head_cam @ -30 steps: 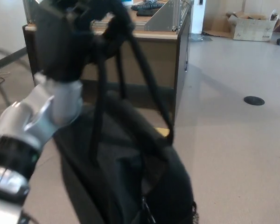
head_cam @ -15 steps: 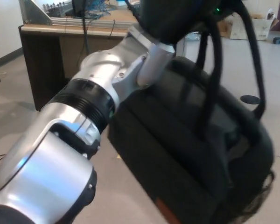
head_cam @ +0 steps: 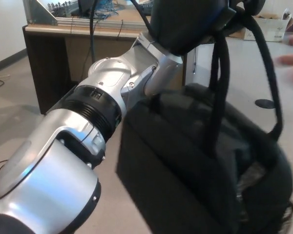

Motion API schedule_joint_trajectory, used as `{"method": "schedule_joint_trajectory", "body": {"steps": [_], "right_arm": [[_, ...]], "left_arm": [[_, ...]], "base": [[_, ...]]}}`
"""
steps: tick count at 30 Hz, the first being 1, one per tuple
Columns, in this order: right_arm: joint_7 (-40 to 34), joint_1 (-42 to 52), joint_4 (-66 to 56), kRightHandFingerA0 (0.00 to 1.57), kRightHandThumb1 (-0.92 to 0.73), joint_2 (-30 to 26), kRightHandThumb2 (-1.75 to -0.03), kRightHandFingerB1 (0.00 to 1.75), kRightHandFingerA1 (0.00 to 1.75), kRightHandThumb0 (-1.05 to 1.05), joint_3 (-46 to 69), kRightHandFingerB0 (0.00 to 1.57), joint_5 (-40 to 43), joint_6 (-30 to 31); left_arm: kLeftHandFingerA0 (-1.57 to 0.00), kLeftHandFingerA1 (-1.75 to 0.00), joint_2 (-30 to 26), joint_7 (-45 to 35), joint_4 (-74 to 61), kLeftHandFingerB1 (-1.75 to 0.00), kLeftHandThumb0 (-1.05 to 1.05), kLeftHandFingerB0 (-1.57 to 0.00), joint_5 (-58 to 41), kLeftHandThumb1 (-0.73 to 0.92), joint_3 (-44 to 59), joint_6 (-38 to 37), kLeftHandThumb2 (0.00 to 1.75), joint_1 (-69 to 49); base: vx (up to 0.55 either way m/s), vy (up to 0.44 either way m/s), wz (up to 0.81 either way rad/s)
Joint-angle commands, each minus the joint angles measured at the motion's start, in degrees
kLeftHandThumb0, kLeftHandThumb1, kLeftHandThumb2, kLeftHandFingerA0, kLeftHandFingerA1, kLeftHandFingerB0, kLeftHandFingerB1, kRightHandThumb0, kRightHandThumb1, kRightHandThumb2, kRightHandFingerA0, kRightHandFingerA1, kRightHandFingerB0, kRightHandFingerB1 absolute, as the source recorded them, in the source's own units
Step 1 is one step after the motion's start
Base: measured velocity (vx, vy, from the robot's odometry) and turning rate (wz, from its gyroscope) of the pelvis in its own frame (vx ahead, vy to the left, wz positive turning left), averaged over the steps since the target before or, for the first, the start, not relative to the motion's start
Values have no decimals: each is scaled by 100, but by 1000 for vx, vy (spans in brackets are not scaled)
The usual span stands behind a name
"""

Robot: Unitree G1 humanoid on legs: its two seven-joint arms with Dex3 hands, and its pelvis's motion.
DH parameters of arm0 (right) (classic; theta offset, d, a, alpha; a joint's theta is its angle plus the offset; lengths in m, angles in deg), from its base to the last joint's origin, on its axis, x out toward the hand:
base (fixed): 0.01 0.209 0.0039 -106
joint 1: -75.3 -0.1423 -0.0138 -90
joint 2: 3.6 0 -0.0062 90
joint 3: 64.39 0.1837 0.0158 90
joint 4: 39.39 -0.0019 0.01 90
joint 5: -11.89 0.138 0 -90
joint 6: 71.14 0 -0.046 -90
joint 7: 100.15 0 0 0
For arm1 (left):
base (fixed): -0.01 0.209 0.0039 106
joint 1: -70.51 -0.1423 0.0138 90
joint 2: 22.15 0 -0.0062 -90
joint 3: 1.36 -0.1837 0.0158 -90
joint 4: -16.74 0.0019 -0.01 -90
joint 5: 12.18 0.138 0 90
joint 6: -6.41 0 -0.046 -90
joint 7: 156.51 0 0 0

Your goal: A person hands over a black lunchbag to the robot and the robot uses its left hand to grab the strips of the lunchbag, the gives it back to the person.

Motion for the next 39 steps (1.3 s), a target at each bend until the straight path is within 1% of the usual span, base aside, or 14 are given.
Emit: {"method": "schedule_joint_trajectory", "body": {"steps": [1, 5, 11, 12, 14, 15, 16, 17, 18, 19, 20, 21, 23, 39], "right_arm": [[-93, 177, -7, 72, -74, -44, -63, 49, 49, -71, -40, 75, -29, 5], [-178, 196, 2, 72, -74, -71, -63, 49, 48, -69, -87, 74, -79, -35], [-157, 320, -17, 73, -74, -85, -63, 49, 49, -70, -96, 75, -59, -68], [-140, 288, -13, 72, -74, -113, -63, 49, 48, -70, -79, 75, -40, -56], [-131, 281, -16, 71, -74, -127, -63, 49, 48, -70, -72, 75, -31, -50], [-122, 266, -9, 71, -74, -114, -63, 50, 49, -69, -65, 75, -14, -46], [-100, 270, -9, 71, -74, -96, -62, 50, 49, -69, -53, 75, 14, -53], [-93, 274, -10, 71, -74, -90, -62, 50, 49, -69, -49, 75, 22, -56], [-79, 274, -3, 72, -73, -81, -62, 50, 49, -69, -39, 75, 36, -53], [-73, 300, -11, 72, -73, -80, -62, 50, 50, -69, -44, 75, 31, -64], [-72, 332, -25, 72, -73, -84, -62, 50, 50, -69, -54, 75, 17, -80], [-104, 365, -43, 73, -74, -95, -63, 50, 49, -67, -84, 75, -31, -73], [-90, 326, -2, 72, -74, -92, -63, 49, 49, -67, -109, 74, -52, -57], [-134, 201, 123, 73, -74, -169, -62, 50, 51, -66, -124, 73, -55, -29]], "left_arm": [[-76, -175, -156, 201, -160, -162, -31, -63, 90, 58, -53, 214, 55, -146], [-76, -175, -151, 275, -162, -168, -29, -60, 48, 58, -47, 144, 56, -216], [-77, -175, -130, 152, -284, -161, -30, -65, 21, 54, -44, 236, 55, -366], [-112, -140, -124, 168, -269, -126, -38, -88, 36, 37, -51, 255, 76, -344], [-112, -140, -120, 174, -266, -126, -38, -88, 39, 37, -55, 265, 76, -338], [-78, -175, -123, 182, -264, -159, -30, -66, 33, 54, -53, 235, 55, -320], [-78, -168, -121, 135, -282, -143, -30, -65, -11, 54, -27, 190, 57, -328], [-78, -168, -119, 112, -291, -143, -30, -65, -29, 54, -16, 177, 57, -335], [-71, -122, -124, -198, -335, -78, -40, -71, -184, 54, 66, 98, 57, -381], [-27, -38, -138, -889, -464, -30, -70, -29, -496, 59, 207, 20, 59, -479], [-27, -38, -154, -1593, -608, -30, -70, -29, -804, 59, 344, -33, 59, -580], [0, 0, -237, -2704, -1011, 0, -89, 0, -1315, 55, 505, -87, 58, -790], [0, 0, -389, -3116, -1454, 0, -99, 0, -1471, 58, 568, -26, 62, -968], [0, 0, -1365, -4706, -4438, 0, -99, 0, -2670, 61, 1280, 594, 60, -2189]], "base": [[0, 0, 0], [0, 0, 0], [0, 0, 0], [0, 0, 0], [0, 0, 0], [0, 0, 0], [0, 0, 0], [0, 0, 0], [0, 0, 0], [0, 0, 0], [0, 0, 0], [0, 0, 0], [0, 0, 0], [0, 0, 0]]}}
